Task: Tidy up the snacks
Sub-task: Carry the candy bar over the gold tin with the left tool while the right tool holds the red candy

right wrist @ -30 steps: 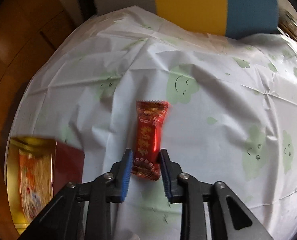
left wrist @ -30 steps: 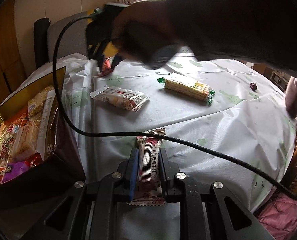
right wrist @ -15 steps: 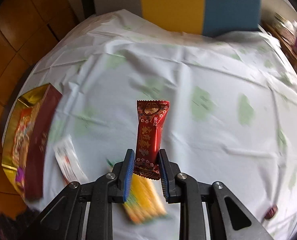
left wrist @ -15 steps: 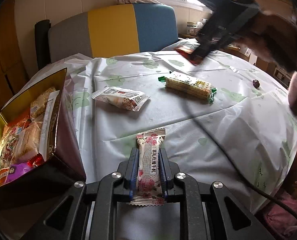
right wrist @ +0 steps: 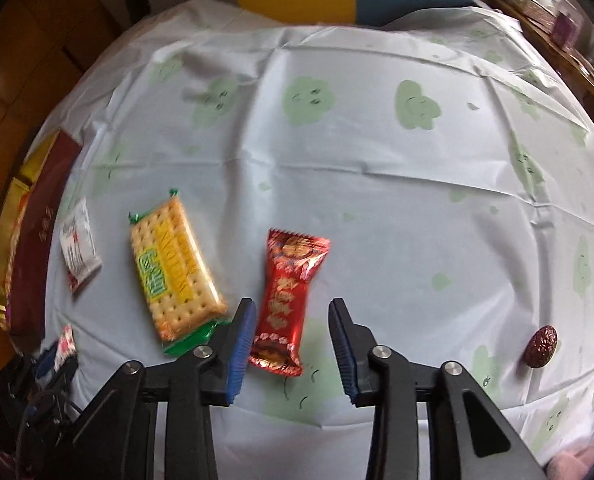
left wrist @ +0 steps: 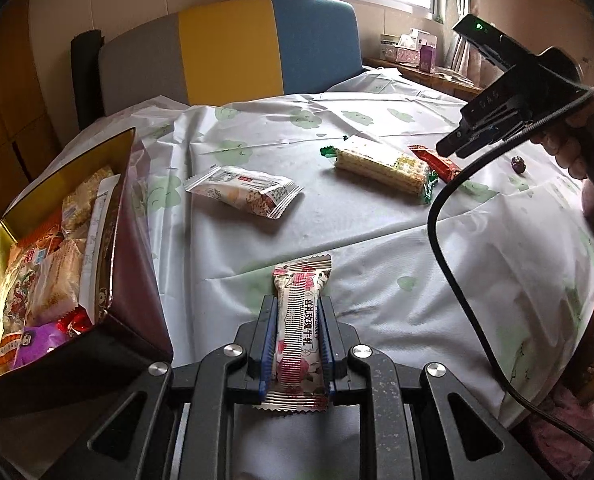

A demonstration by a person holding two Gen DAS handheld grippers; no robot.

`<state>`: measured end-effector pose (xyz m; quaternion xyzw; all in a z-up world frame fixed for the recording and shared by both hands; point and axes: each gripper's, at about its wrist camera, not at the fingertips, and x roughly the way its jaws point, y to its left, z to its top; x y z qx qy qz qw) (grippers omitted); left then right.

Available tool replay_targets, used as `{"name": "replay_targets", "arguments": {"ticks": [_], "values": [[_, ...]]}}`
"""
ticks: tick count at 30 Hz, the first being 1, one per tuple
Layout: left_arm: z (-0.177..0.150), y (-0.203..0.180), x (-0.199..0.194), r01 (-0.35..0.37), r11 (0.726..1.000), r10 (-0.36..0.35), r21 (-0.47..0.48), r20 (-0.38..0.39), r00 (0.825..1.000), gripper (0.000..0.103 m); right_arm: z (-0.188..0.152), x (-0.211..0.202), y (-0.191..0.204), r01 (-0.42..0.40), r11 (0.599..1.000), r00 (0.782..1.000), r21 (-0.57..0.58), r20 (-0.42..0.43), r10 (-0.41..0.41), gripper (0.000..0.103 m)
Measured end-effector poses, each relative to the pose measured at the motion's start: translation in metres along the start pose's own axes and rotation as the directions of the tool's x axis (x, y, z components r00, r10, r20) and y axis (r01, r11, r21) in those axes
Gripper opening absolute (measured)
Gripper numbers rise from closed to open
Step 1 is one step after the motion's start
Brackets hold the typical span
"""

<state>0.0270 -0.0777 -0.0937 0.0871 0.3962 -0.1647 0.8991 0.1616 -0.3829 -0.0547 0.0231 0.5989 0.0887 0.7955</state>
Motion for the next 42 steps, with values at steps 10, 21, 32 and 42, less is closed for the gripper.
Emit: {"name": "replay_targets", "arguments": {"ticks": [10, 21, 32, 42], "values": [[-0.001, -0.002, -0.001, -0.012, 1.0, 0.012, 0.004, -0.005, 1.0, 0.02, 0.004, 0.003, 0.012, 0.013, 0.999, 1.0, -0.029, 0.027, -0.012, 0.04], [-0.001, 0.002, -0.001, 0.009, 1.0, -0.009, -0.019, -0.008, 1.0, 0.02, -0.001, 0.02, 0.028, 0.104, 0.987, 0.994, -0.122, -0.013, -0.107, 0.023], [0.001, 0.009, 0.0, 0.042, 0.997, -0.044, -0.07, -0.025, 0.999, 0.02, -0.003, 0.03, 0.025, 0.104, 0.988, 0.992, -0.116, -0.058, -0.111, 0.024], [0.008, 0.011, -0.002, 0.05, 0.994, -0.056, -0.1, -0.063, 0.996, 0.019, -0.002, 0.032, 0.026, 0.104, 0.985, 0.992, -0.137, -0.058, -0.113, 0.024]]}}
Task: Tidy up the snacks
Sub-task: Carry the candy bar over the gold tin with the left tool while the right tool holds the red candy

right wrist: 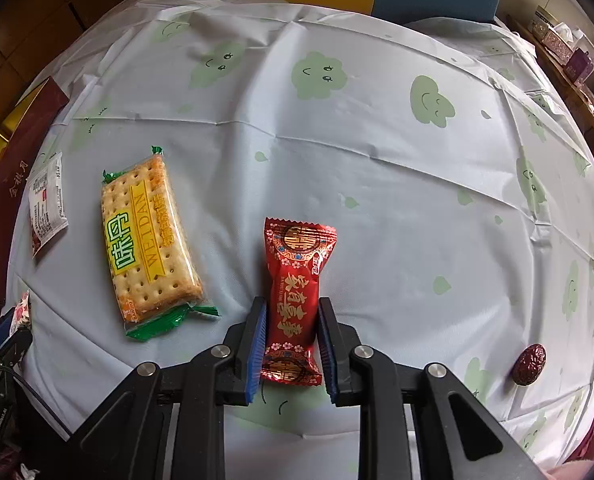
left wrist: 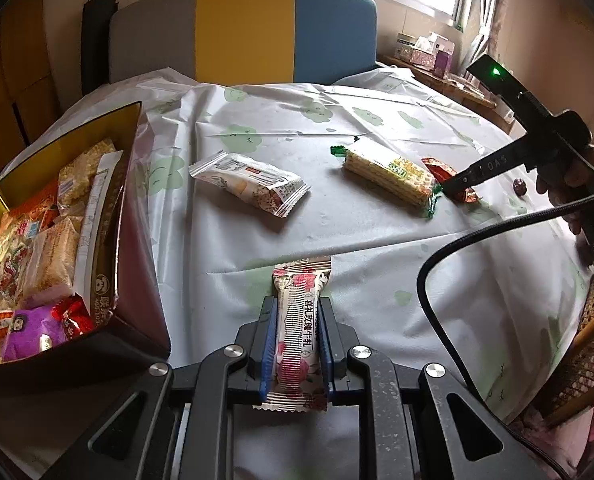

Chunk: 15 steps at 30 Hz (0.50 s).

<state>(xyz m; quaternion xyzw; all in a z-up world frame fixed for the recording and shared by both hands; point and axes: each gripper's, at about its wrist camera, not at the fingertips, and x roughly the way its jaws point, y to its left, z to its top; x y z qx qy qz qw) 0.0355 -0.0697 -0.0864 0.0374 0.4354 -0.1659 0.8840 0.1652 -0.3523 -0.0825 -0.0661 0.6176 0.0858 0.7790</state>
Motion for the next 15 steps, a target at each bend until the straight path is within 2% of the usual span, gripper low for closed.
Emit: {"name": "replay_targets", "arguments": {"ticks": [3, 7, 15], "values": [[0.001, -0.006, -0.003, -0.003, 0.999, 0.003, 0.033, 0.013, 1.0, 0.019, -0.002, 0.001, 0.002, 0.003, 1.0, 1.0, -0.007, 0.004, -0.003, 0.024], [0.003, -0.007, -0.006, 0.012, 1.0, -0.013, 0.024, 0.015, 1.0, 0.019, -0.006, 0.001, 0.013, 0.048, 0.997, 0.999, -0.056, 0.018, -0.047, 0.024], [0.028, 0.009, -0.047, 0.063, 0.997, -0.056, -0.05, 0.119, 0.991, 0.019, -0.011, 0.004, 0.024, 0.079, 0.993, 0.996, -0.089, 0.038, -0.076, 0.024]]}}
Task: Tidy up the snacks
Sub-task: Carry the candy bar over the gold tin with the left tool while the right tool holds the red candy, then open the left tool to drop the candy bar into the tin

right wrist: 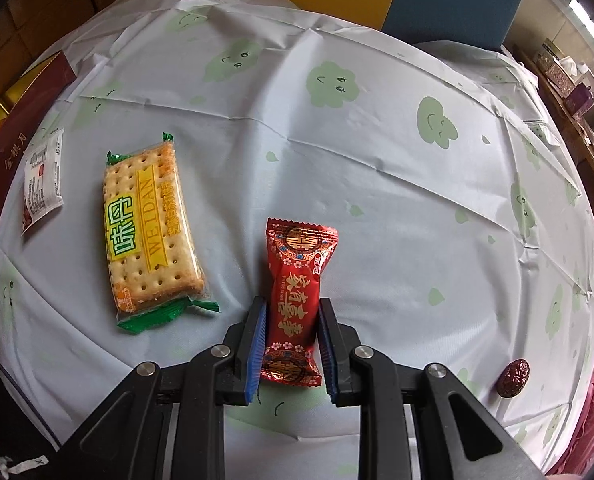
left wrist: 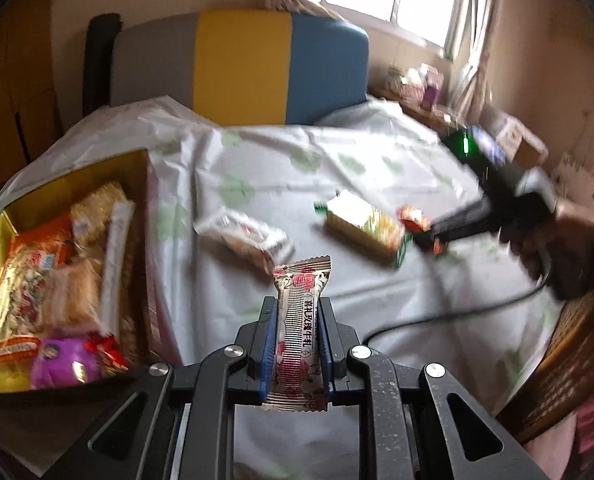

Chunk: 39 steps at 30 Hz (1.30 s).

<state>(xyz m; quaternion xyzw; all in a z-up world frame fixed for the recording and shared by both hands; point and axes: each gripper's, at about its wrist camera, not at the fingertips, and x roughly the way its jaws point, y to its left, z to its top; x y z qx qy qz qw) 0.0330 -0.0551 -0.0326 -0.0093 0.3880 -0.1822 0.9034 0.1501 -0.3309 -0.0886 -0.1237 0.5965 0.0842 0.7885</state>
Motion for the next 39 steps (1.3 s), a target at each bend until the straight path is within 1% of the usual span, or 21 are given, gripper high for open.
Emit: {"name": "replay_targets", "arguments": {"ticks": [2, 5, 7, 8, 9, 10, 11, 12, 13, 14, 16, 17, 18, 20, 22, 23, 25, 27, 30, 33, 39], "values": [[0.01, 0.011, -0.011, -0.006, 0.999, 0.007, -0.036, 0.034, 0.999, 0.019, -0.001, 0.0, 0.001, 0.004, 1.0, 1.0, -0.004, 0.004, -0.004, 0.024], [0.026, 0.042, -0.027, -0.025, 0.99, 0.035, -0.135, 0.071, 0.997, 0.019, -0.003, -0.001, 0.004, 0.011, 1.0, 1.0, -0.008, 0.007, -0.011, 0.024], [0.032, 0.064, -0.032, -0.058, 0.98, 0.073, -0.191, 0.072, 0.995, 0.019, -0.004, -0.002, 0.005, 0.014, 1.0, 1.0, -0.013, 0.008, -0.014, 0.024], [0.034, 0.077, -0.033, -0.09, 0.972, 0.106, -0.216, 0.067, 0.992, 0.019, -0.004, -0.002, 0.006, 0.016, 1.0, 1.0, -0.014, 0.009, -0.016, 0.024], [0.036, 0.093, -0.035, -0.125, 0.959, 0.145, -0.253, 0.061, 0.988, 0.019, -0.005, -0.002, 0.006, 0.017, 1.0, 1.0, -0.016, 0.01, -0.017, 0.024], [0.037, 0.107, -0.035, -0.144, 0.946, 0.165, -0.29, 0.05, 0.985, 0.019, -0.005, -0.003, 0.007, 0.02, 1.0, 1.0, -0.018, 0.01, -0.02, 0.024], [0.038, 0.123, -0.035, -0.152, 0.931, 0.173, -0.331, 0.033, 0.984, 0.019, -0.005, -0.003, 0.008, 0.024, 0.999, 1.0, -0.021, 0.012, -0.024, 0.024], [0.038, 0.144, -0.034, -0.163, 0.908, 0.182, -0.385, 0.013, 0.983, 0.019, -0.005, -0.004, 0.009, 0.028, 0.999, 1.0, -0.026, 0.013, -0.028, 0.024], [0.038, 0.155, -0.033, -0.171, 0.895, 0.19, -0.412, 0.005, 0.982, 0.019, -0.005, -0.004, 0.01, 0.03, 0.999, 0.999, -0.029, 0.014, -0.03, 0.024], [0.039, 0.171, -0.031, -0.186, 0.876, 0.203, -0.445, -0.01, 0.979, 0.019, -0.006, -0.004, 0.011, 0.033, 0.999, 0.999, -0.033, 0.015, -0.033, 0.024], [0.038, 0.192, -0.026, -0.213, 0.849, 0.221, -0.484, -0.04, 0.974, 0.02, -0.006, -0.004, 0.013, 0.036, 0.999, 0.999, -0.036, 0.016, -0.035, 0.024], [0.038, 0.199, -0.024, -0.218, 0.841, 0.223, -0.494, -0.049, 0.974, 0.02, -0.006, -0.004, 0.014, 0.036, 0.999, 0.999, -0.037, 0.016, -0.036, 0.024], [0.041, 0.21, -0.019, -0.226, 0.828, 0.226, -0.513, -0.063, 0.972, 0.02, -0.006, -0.003, 0.015, 0.037, 0.999, 0.999, -0.039, 0.017, -0.037, 0.024], [0.044, 0.217, -0.013, -0.231, 0.819, 0.229, -0.525, -0.069, 0.971, 0.02, -0.006, -0.003, 0.015, 0.038, 0.998, 0.999, -0.042, 0.017, -0.037, 0.024], [0.049, 0.223, -0.002, -0.255, 0.812, 0.246, -0.525, -0.088, 0.965, 0.02, -0.006, -0.004, 0.015, 0.038, 0.998, 0.999, -0.042, 0.018, -0.038, 0.024], [0.051, 0.225, 0.004, -0.264, 0.811, 0.253, -0.522, -0.093, 0.963, 0.025, -0.006, -0.004, 0.015, 0.038, 0.998, 0.999, -0.042, 0.018, -0.037, 0.024], [0.052, 0.226, 0.012, -0.285, 0.809, 0.272, -0.514, -0.104, 0.957, 0.028, -0.006, -0.004, 0.014, 0.037, 0.998, 0.999, -0.041, 0.018, -0.036, 0.024], [0.05, 0.226, 0.018, -0.301, 0.807, 0.281, -0.509, -0.118, 0.952, 0.033, -0.006, -0.004, 0.014, 0.036, 0.999, 0.999, -0.04, 0.018, -0.036, 0.024], [0.044, 0.22, 0.015, -0.316, 0.809, 0.298, -0.495, -0.118, 0.947, 0.035, -0.006, -0.004, 0.013, 0.037, 0.998, 0.999, -0.041, 0.018, -0.036, 0.024], [0.036, 0.208, 0.008, -0.359, 0.816, 0.342, -0.454, -0.123, 0.932, 0.035, -0.006, -0.004, 0.013, 0.038, 0.998, 0.999, -0.042, 0.018, -0.037, 0.024], [0.018, 0.18, -0.015, -0.404, 0.83, 0.398, -0.385, -0.099, 0.912, 0.037, -0.006, -0.004, 0.013, 0.043, 0.998, 0.999, -0.045, 0.02, -0.042, 0.024]]}}
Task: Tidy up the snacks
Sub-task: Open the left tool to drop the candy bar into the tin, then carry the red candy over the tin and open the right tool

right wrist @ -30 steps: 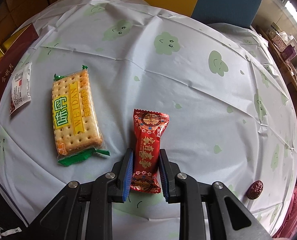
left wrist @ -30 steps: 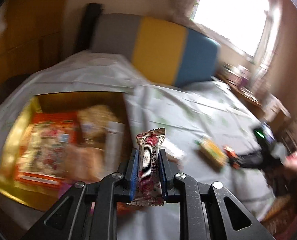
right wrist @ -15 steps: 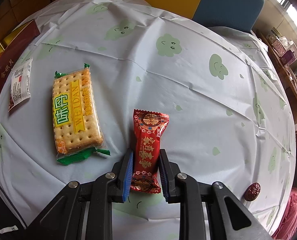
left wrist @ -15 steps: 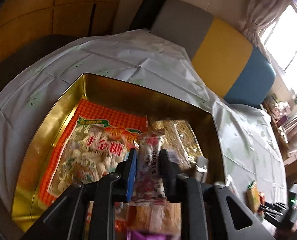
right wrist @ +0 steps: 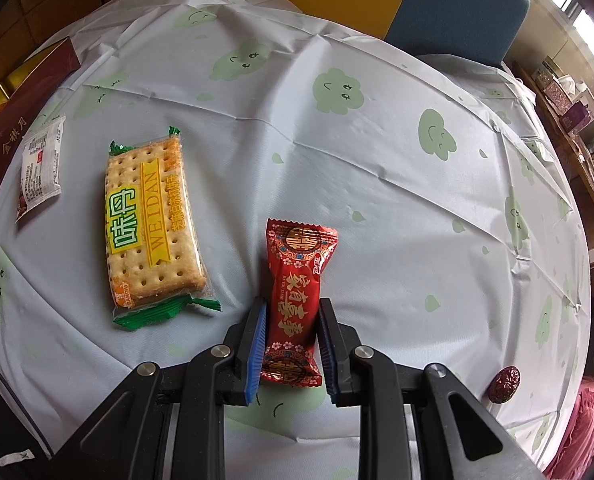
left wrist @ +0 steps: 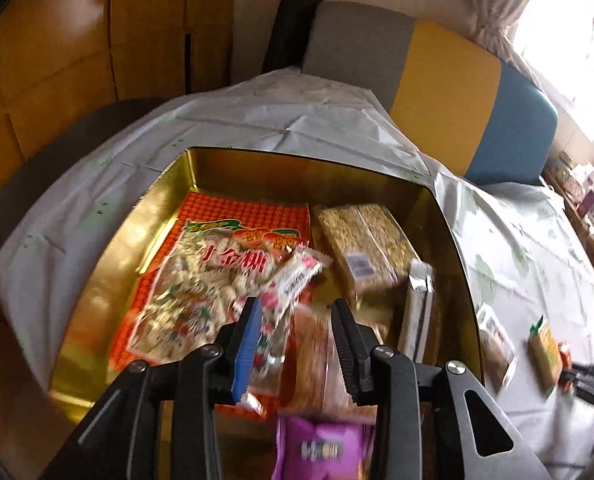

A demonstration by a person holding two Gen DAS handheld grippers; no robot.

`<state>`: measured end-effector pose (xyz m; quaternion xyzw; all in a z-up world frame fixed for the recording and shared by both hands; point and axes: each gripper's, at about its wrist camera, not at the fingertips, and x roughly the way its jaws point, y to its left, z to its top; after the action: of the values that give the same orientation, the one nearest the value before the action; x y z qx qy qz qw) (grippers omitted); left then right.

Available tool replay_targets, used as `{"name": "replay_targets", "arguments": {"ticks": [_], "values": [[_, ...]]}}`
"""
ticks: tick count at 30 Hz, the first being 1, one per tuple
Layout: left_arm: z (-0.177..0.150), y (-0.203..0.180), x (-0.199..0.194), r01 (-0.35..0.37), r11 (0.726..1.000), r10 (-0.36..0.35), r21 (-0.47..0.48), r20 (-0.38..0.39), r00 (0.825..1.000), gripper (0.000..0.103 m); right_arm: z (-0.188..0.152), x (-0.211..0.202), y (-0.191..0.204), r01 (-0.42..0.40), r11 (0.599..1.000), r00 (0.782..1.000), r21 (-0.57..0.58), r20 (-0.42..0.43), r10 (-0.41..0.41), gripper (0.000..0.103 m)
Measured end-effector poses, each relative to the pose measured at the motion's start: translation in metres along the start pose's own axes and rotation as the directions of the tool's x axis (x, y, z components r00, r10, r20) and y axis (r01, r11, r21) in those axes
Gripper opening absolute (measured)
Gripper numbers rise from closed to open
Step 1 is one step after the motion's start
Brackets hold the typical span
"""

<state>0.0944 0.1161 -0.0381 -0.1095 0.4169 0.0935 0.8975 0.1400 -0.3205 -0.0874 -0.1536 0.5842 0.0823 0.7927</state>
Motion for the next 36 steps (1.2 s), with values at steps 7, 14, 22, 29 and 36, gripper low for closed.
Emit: {"name": "replay_targets", "arguments": {"ticks": [7, 14, 22, 29, 36], "values": [[-0.021, -0.008, -0.031, -0.025, 0.998, 0.022, 0.053, 0.04, 0.999, 0.04, 0.0, 0.0, 0.003, 0.012, 1.0, 1.0, -0.007, 0.004, -0.012, 0.024], [-0.033, -0.011, -0.047, -0.036, 0.996, 0.031, 0.082, 0.059, 0.998, 0.043, -0.002, 0.0, 0.007, 0.026, 1.0, 1.0, -0.016, 0.011, -0.026, 0.024], [-0.038, -0.007, -0.054, -0.032, 0.997, 0.028, 0.074, 0.057, 0.998, 0.045, -0.004, -0.001, 0.013, 0.042, 0.999, 0.999, -0.013, 0.013, -0.042, 0.024], [-0.041, -0.004, -0.054, -0.026, 0.997, 0.022, 0.068, 0.054, 0.998, 0.045, 0.0, -0.003, 0.011, 0.047, 0.999, 0.999, 0.015, -0.014, -0.047, 0.023], [-0.042, 0.002, -0.053, -0.03, 0.998, 0.027, 0.055, 0.056, 0.998, 0.045, 0.001, -0.014, 0.012, 0.048, 0.997, 0.999, 0.058, -0.013, -0.047, 0.022]]}}
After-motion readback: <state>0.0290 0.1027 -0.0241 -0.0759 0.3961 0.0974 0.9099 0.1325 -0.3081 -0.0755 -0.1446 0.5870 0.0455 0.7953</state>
